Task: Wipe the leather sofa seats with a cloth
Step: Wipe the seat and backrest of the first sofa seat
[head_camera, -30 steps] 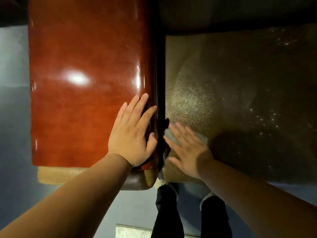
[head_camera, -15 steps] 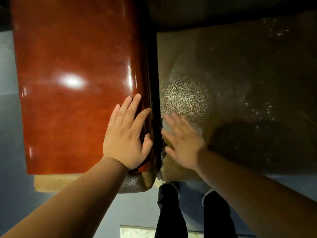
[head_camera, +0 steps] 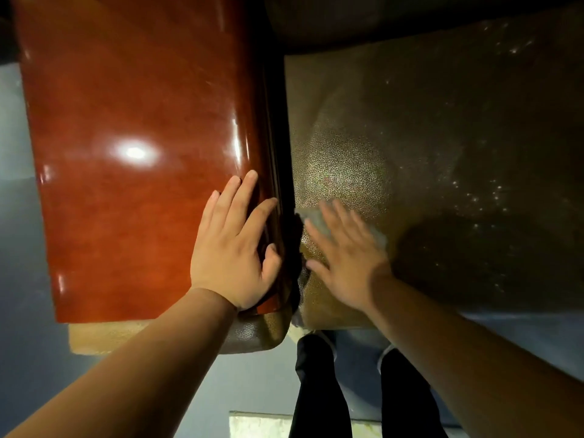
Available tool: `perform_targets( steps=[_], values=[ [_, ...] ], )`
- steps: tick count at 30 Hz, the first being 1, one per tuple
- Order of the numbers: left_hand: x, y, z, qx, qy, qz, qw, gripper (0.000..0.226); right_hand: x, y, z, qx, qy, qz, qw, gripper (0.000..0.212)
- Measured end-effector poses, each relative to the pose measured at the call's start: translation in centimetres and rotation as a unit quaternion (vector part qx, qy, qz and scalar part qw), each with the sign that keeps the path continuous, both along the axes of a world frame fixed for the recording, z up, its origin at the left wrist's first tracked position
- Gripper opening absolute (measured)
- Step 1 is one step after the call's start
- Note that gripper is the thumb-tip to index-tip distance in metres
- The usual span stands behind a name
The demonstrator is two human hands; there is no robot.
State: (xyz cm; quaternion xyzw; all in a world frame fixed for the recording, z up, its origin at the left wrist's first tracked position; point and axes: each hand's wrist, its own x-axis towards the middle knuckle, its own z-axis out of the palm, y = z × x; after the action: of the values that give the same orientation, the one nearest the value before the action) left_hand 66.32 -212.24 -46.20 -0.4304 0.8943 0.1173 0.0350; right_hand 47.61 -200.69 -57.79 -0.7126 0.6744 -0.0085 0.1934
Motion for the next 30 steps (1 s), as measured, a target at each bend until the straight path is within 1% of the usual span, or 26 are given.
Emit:
perform_targets(
  steps=[2, 3, 5, 6, 7, 9, 10, 12, 14, 17, 18, 20, 21, 23, 24, 26, 28, 30],
  values=[
    [0.2, 0.0, -0.1, -0.003, 0.006, 0.001, 1.0, 0.066, 1.3, 5.0, -0.5, -0.013, -0.021, 0.054, 0.998, 0.08],
    [0.3, 0.1, -0.1, -0.004, 0.01, 0.001, 1.0, 0.066, 0.8, 5.7, -0.7, -0.014, -0.022, 0.094, 0.995, 0.08],
    [0.2, 0.0, -0.2, -0.007, 0.014, 0.001, 1.0, 0.065, -1.6, 4.0, -1.1, -0.012, 0.01, 0.167, 0.986, 0.075],
    [0.3, 0.1, -0.2, -0.007, 0.014, -0.001, 1.0, 0.065, -2.9, 2.4, -0.8, -0.01, 0.037, 0.165, 0.986, 0.073],
    [0.3, 0.1, -0.2, -0.006, 0.015, 0.0, 1.0, 0.065, -4.2, 0.6, -0.6, -0.006, 0.054, 0.132, 0.99, 0.072],
    [0.3, 0.3, -0.3, -0.006, 0.012, 0.004, 1.0, 0.065, -5.9, -2.1, 0.2, 0.005, 0.068, 0.012, 0.998, 0.072],
    [0.2, 0.3, -0.3, -0.006, 0.008, 0.003, 1.0, 0.065, -5.9, -2.4, 0.5, 0.015, 0.066, -0.032, 0.997, 0.072],
    [0.3, 0.2, -0.3, -0.005, 0.005, 0.001, 1.0, 0.065, -4.3, -0.7, 1.1, 0.035, 0.049, -0.073, 0.996, 0.072],
    [0.3, 0.0, -0.4, -0.008, 0.007, -0.002, 1.0, 0.065, -1.6, 3.6, 1.4, 0.033, 0.032, -0.07, 0.996, 0.076],
    [0.6, 0.3, -0.6, -0.015, 0.017, -0.003, 1.0, 0.062, 0.8, 9.9, 1.1, 0.041, 0.032, 0.027, 0.998, 0.077],
    [0.5, 0.2, -0.7, -0.013, 0.026, -0.007, 1.0, 0.061, 0.2, 10.0, 0.8, 0.034, 0.027, 0.051, 0.998, 0.074],
    [0.6, 0.2, -0.6, -0.012, 0.029, -0.011, 0.999, 0.059, -2.1, 8.4, 0.7, 0.025, 0.021, 0.058, 0.998, 0.069],
    [0.6, 0.2, -0.5, -0.012, 0.03, -0.008, 0.999, 0.059, -3.5, 7.5, 1.0, 0.036, 0.038, 0.037, 0.998, 0.069],
    [0.6, 0.3, -0.4, -0.012, 0.021, -0.004, 1.0, 0.06, -7.0, 6.1, 2.0, 0.065, 0.071, -0.067, 0.993, 0.072],
    [0.5, 0.4, -0.4, -0.013, 0.015, -0.008, 1.0, 0.06, -8.5, 5.6, 2.5, 0.077, 0.078, -0.115, 0.987, 0.074],
    [0.5, 0.5, -0.3, -0.017, 0.004, -0.01, 1.0, 0.059, -9.3, 5.2, 3.3, 0.114, 0.07, -0.163, 0.977, 0.078],
    [0.0, 0.7, -0.3, -0.028, -0.013, -0.004, 1.0, 0.057, -7.1, 5.5, 3.4, 0.139, 0.028, -0.173, 0.975, 0.082],
    [-1.6, 2.3, -0.3, -0.045, -0.016, 0.009, 0.999, 0.053, -3.3, 7.0, 2.6, 0.124, 0.007, -0.119, 0.985, 0.084]
  ],
)
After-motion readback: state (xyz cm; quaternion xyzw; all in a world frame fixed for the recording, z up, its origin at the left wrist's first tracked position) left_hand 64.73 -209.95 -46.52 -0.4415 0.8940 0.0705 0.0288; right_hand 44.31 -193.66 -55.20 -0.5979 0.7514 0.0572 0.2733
